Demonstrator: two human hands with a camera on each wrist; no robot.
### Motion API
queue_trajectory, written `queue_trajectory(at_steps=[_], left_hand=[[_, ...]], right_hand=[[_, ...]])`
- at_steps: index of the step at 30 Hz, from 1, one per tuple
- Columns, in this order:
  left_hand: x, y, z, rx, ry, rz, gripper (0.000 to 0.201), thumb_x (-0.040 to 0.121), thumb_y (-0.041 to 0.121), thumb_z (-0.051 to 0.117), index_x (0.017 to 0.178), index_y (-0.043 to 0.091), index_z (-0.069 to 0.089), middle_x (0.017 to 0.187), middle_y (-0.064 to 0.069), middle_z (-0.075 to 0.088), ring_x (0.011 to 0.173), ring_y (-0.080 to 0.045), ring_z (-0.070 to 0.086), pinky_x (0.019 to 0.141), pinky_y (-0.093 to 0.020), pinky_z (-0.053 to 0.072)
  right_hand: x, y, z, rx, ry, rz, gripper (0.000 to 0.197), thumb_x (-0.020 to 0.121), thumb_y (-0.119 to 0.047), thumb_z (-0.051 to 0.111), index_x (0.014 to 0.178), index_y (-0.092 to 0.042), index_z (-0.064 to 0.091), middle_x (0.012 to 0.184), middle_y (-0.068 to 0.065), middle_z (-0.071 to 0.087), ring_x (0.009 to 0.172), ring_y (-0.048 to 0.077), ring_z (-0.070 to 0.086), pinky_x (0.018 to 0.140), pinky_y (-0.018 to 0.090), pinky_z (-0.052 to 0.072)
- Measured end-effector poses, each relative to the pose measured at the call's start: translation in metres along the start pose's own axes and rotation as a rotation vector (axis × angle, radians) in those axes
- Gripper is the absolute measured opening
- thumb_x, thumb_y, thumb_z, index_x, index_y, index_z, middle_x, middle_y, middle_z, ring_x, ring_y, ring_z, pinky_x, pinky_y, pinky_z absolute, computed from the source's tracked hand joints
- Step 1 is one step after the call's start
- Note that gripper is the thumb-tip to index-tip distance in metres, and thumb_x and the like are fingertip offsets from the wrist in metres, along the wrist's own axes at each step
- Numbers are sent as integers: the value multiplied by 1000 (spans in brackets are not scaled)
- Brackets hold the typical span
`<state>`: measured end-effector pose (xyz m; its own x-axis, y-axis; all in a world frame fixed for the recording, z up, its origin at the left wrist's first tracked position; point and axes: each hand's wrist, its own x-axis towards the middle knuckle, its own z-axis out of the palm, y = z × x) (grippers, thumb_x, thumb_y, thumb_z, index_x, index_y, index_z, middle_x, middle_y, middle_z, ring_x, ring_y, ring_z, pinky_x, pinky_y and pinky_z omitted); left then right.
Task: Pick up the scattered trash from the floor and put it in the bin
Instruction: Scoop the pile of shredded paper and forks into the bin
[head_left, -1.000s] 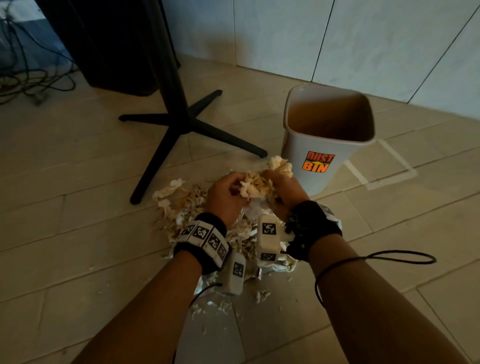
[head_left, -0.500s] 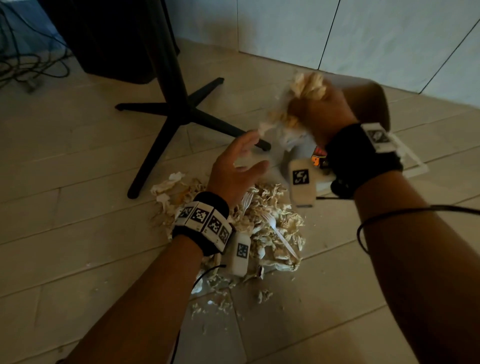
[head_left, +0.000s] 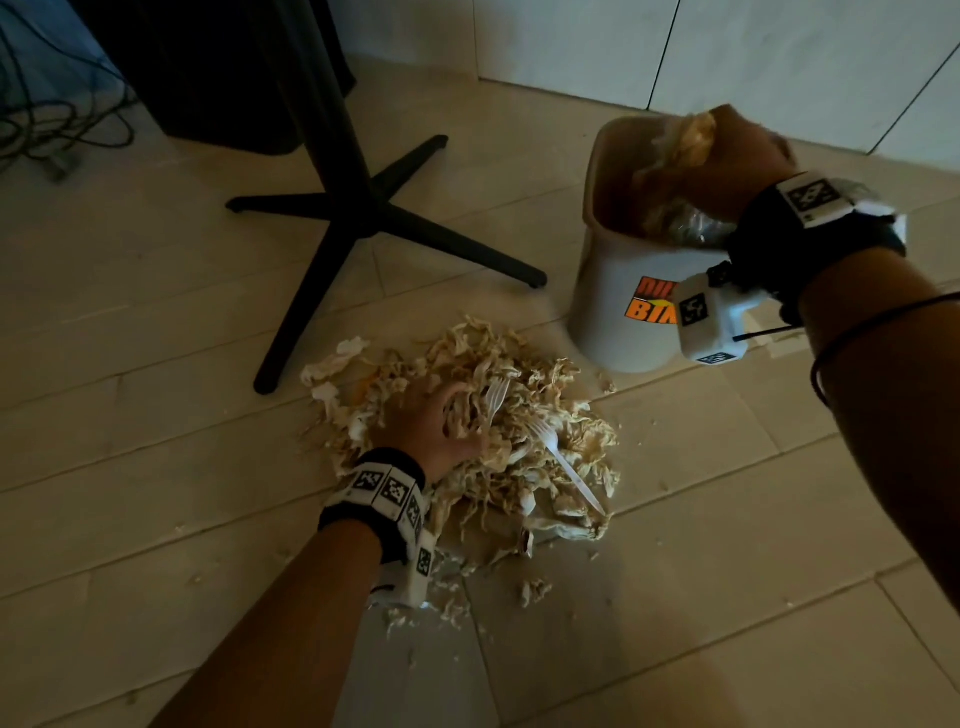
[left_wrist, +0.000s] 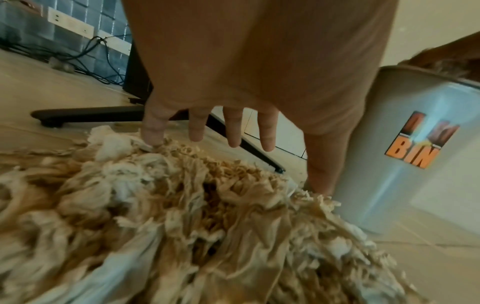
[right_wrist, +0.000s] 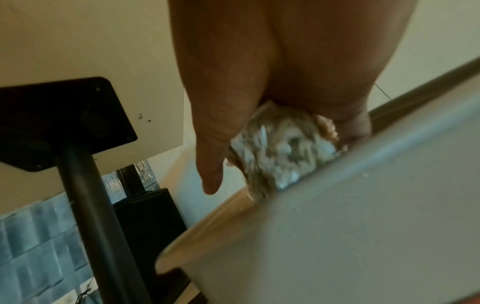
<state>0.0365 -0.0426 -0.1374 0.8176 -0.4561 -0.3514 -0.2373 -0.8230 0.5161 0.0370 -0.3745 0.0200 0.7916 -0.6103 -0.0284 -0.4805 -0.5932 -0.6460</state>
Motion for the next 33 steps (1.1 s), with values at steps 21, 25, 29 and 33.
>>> queue_trajectory(at_steps=[21,25,29,33], left_hand=[[-14,-12,-2,-141,226,-30,34,86,22,69,117,10,65,114,-11,65,98,-22,61,84,-30,50],[-17,4,-30,-355,330,-37,32,82,23,72,112,14,68,102,-6,66,91,-23,62,81,-38,56],[-23,18,-48,-529,373,50,14,80,25,73,94,21,70,85,0,70,81,-22,68,74,-45,58],[-26,35,-54,-608,417,140,12,85,25,69,97,23,69,93,5,70,87,-12,66,74,-26,56]], right_hand=[[-93,-86,63,302,272,-515,24,94,-34,54,114,-22,61,109,-4,63,98,3,57,82,11,41],[-116,-77,106,432,64,-349,37,89,-44,61,120,-25,58,117,-1,56,104,10,56,87,30,50],[-135,-56,139,524,-289,-82,78,74,-65,68,140,-34,39,143,1,37,130,18,42,94,32,44],[-152,-45,161,757,-556,168,89,62,-72,73,139,-44,37,140,0,51,123,22,54,97,51,48]])
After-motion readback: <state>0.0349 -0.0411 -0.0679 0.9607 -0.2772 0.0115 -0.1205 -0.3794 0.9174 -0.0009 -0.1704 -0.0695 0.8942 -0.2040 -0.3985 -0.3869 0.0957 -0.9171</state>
